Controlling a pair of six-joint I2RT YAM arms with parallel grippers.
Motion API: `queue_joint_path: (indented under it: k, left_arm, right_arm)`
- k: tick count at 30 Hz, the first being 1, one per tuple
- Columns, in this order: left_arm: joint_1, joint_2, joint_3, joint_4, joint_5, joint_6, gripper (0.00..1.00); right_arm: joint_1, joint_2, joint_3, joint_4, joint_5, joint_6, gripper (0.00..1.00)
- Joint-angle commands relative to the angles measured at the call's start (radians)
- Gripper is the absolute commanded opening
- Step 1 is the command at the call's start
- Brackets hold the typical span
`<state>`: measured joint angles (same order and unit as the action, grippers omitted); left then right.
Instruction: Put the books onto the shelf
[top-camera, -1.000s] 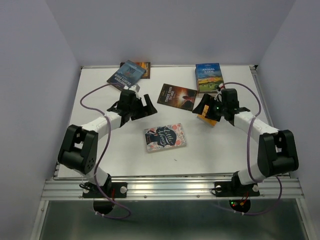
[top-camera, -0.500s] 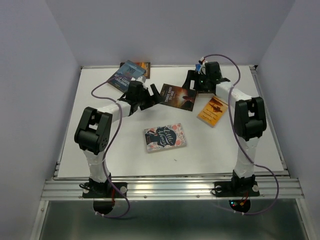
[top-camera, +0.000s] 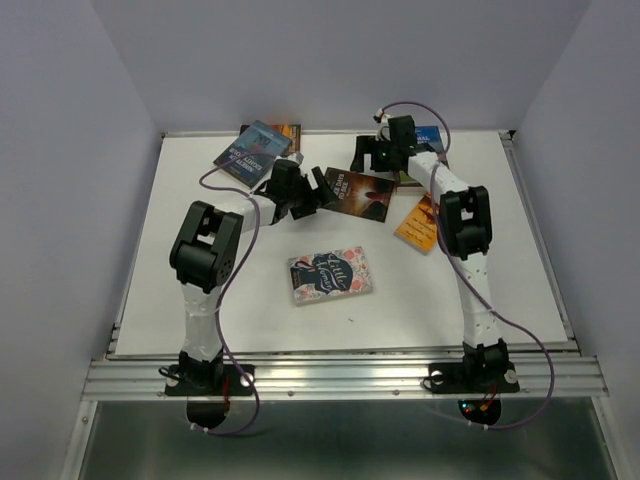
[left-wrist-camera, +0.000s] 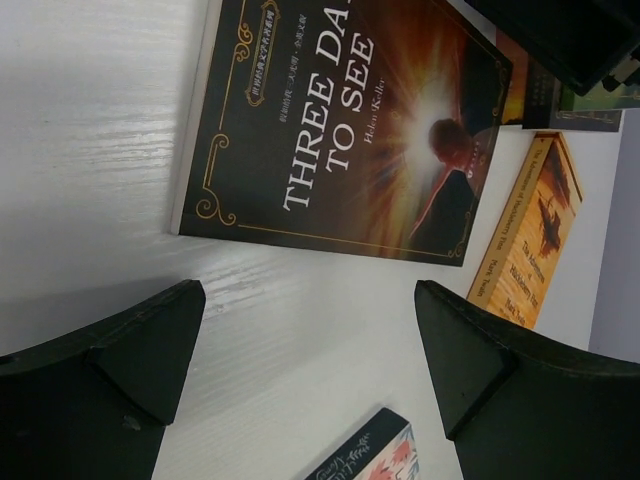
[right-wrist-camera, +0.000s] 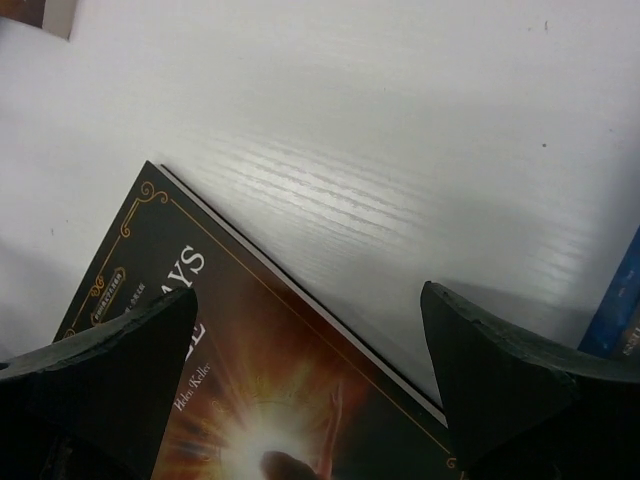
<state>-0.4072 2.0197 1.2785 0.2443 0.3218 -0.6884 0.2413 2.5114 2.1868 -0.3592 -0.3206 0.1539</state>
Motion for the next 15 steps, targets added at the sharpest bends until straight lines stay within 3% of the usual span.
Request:
queue_joint_path:
  k: [1,10,15]
  left_arm:
    - [-0.008,0.039,0.061,0.013,-0.001,-0.026,0.99]
    - [-0.001,0.112,0.174,-0.065,-0.095,-0.037,0.99]
    - [0.010,0.123,0.179,-0.069,-0.096,-0.056,0.95]
  right_arm:
    - [0.003,0.024,0.030,-0.043,-0.005,-0.025,1.00]
    - [0.041,-0.022,-0.136,-0.067,-0.026,-0.053,1.00]
    - [0.041,-0.155,-0.264,-0.076,-0.032,0.004,1.00]
